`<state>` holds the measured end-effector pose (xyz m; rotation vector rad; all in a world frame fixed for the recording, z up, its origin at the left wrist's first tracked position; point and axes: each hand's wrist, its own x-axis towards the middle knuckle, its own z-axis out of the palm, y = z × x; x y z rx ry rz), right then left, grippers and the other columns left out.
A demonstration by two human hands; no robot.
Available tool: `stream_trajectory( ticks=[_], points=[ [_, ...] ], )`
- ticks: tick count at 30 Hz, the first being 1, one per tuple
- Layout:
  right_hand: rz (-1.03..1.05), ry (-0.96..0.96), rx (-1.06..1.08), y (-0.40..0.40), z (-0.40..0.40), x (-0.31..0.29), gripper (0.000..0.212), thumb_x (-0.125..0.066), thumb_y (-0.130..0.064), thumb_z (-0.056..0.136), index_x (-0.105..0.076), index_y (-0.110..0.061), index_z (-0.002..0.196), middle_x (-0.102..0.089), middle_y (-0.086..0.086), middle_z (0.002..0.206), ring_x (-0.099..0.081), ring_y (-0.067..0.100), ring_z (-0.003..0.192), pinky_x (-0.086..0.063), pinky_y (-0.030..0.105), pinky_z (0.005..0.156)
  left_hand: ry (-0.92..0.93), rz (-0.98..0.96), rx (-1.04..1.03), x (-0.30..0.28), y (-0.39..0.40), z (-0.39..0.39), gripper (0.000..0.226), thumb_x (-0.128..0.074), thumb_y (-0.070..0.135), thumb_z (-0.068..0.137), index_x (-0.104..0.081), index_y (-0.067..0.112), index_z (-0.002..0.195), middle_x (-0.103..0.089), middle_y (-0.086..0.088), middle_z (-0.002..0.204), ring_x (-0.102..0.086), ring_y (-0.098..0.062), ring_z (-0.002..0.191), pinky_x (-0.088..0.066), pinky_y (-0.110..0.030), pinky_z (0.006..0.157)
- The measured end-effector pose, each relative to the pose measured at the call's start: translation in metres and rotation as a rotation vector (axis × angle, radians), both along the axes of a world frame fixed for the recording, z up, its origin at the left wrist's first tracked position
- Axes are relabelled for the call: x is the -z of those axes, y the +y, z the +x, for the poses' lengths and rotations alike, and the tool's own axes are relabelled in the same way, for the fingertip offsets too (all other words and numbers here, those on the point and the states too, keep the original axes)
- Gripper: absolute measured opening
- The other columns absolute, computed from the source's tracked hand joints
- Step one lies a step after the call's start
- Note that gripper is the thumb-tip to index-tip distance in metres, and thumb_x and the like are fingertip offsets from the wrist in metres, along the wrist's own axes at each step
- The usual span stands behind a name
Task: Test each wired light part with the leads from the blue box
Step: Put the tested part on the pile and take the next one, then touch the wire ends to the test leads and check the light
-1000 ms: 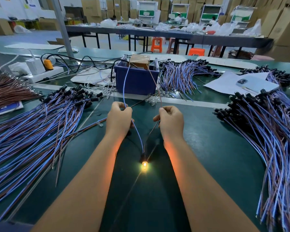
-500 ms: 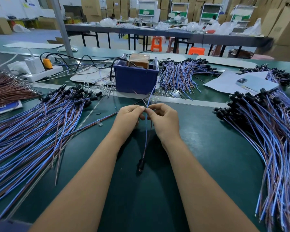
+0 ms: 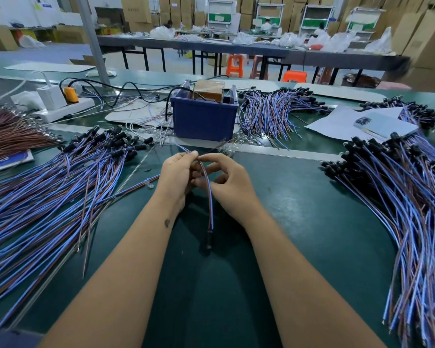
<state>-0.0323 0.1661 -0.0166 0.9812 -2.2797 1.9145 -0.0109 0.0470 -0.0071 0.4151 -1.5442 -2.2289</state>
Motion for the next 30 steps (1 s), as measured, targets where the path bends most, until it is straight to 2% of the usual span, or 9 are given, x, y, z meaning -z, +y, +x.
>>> stream_trajectory(
  ticks=[3,8,12,16,18,21,25,28,30],
  points=[
    [-0.229,-0.149,0.004,0.003,-0.001,-0.006,0.010,-0.068,-0.013,0.089,-0.071,-0.022,0.092,-0.070,-0.009,0.075,-0.056,-0.004,0.058,-0.044,0.013,0.055,0.019,0.000,-0.014,0.002,0.001,-0.001,0.021,-0.056,0.011,0.095,-0.049,0.016,0.077,-0.056,0.006,0.054,-0.043,-0.004,0.042,-0.037,-0.016,0.041],
    [-0.475,-0.488,0.141,0.007,-0.009,-0.005,0.024,-0.052,-0.025,0.099,-0.070,-0.017,0.085,-0.068,-0.001,0.072,-0.050,0.007,0.052,-0.043,0.017,0.053,0.073,-0.190,-0.044,0.007,0.002,0.001,0.025,-0.071,0.012,0.086,-0.052,0.025,0.077,-0.054,0.013,0.056,-0.051,-0.004,0.053,-0.043,-0.019,0.051],
    [-0.641,-0.599,0.216,0.012,-0.014,-0.004,0.025,-0.045,-0.017,0.102,-0.062,-0.011,0.085,-0.057,0.004,0.067,-0.047,0.008,0.050,-0.040,0.018,0.052,0.159,-0.644,-0.031,0.010,0.019,0.006,0.027,-0.070,0.001,0.083,-0.052,0.017,0.070,-0.051,-0.001,0.064,-0.045,-0.013,0.059,-0.038,-0.027,0.056],
    [-0.701,-0.670,0.237,0.021,-0.014,-0.007,0.030,-0.041,-0.015,0.104,-0.056,-0.009,0.079,-0.050,0.005,0.065,-0.043,0.009,0.049,-0.037,0.018,0.048,0.296,-1.318,-0.017,0.008,0.038,0.019,0.009,-0.060,0.006,0.081,-0.059,0.012,0.074,-0.055,0.000,0.072,-0.054,-0.023,0.065,-0.048,-0.037,0.058],
    [-0.649,-0.670,0.244,0.031,-0.013,-0.011,0.033,-0.038,-0.017,0.104,-0.052,-0.010,0.076,-0.053,0.006,0.065,-0.047,0.012,0.051,-0.040,0.023,0.050,0.327,-1.563,0.081,0.006,0.048,0.029,0.008,-0.056,0.010,0.077,-0.062,0.014,0.079,-0.057,-0.001,0.079,-0.058,-0.030,0.071,-0.047,-0.034,0.055],
    [-0.517,-0.596,0.249,0.062,-0.018,-0.021,0.033,-0.033,-0.018,0.106,-0.047,-0.011,0.077,-0.058,0.001,0.055,-0.052,0.015,0.048,-0.046,0.025,0.049,0.352,-1.631,0.226,0.004,0.069,0.037,0.013,-0.060,0.010,0.078,-0.066,0.017,0.088,-0.060,-0.001,0.087,-0.060,-0.030,0.078,-0.047,-0.032,0.056],
    [-0.229,-0.379,0.379,0.126,-0.029,-0.042,0.032,-0.034,-0.022,0.106,-0.052,-0.013,0.080,-0.038,-0.011,0.043,-0.034,0.008,0.041,-0.029,0.020,0.040,0.400,-1.471,0.340,-0.004,0.117,0.039,0.014,-0.061,0.015,0.087,-0.070,0.022,0.095,-0.061,0.003,0.090,-0.059,-0.023,0.081,-0.050,-0.037,0.064],
    [0.130,-0.152,0.574,0.174,-0.036,-0.063,0.030,-0.042,-0.023,0.101,-0.061,-0.015,0.080,-0.052,-0.003,0.060,-0.048,0.010,0.051,-0.036,0.024,0.048,0.471,-1.310,0.442,-0.014,0.169,0.036,0.020,-0.061,0.008,0.089,-0.072,0.022,0.098,-0.067,0.005,0.095,-0.061,-0.019,0.083,-0.052,-0.038,0.071],
    [0.407,0.007,0.701,0.204,-0.038,-0.072,0.027,-0.044,-0.026,0.099,-0.065,-0.011,0.087,-0.064,0.006,0.081,-0.059,0.017,0.073,-0.043,0.029,0.062,0.503,-1.230,0.517,-0.019,0.199,0.034,0.030,-0.058,-0.001,0.089,-0.073,0.019,0.106,-0.070,0.003,0.103,-0.064,-0.017,0.092,-0.052,-0.035,0.079]
  ],
)
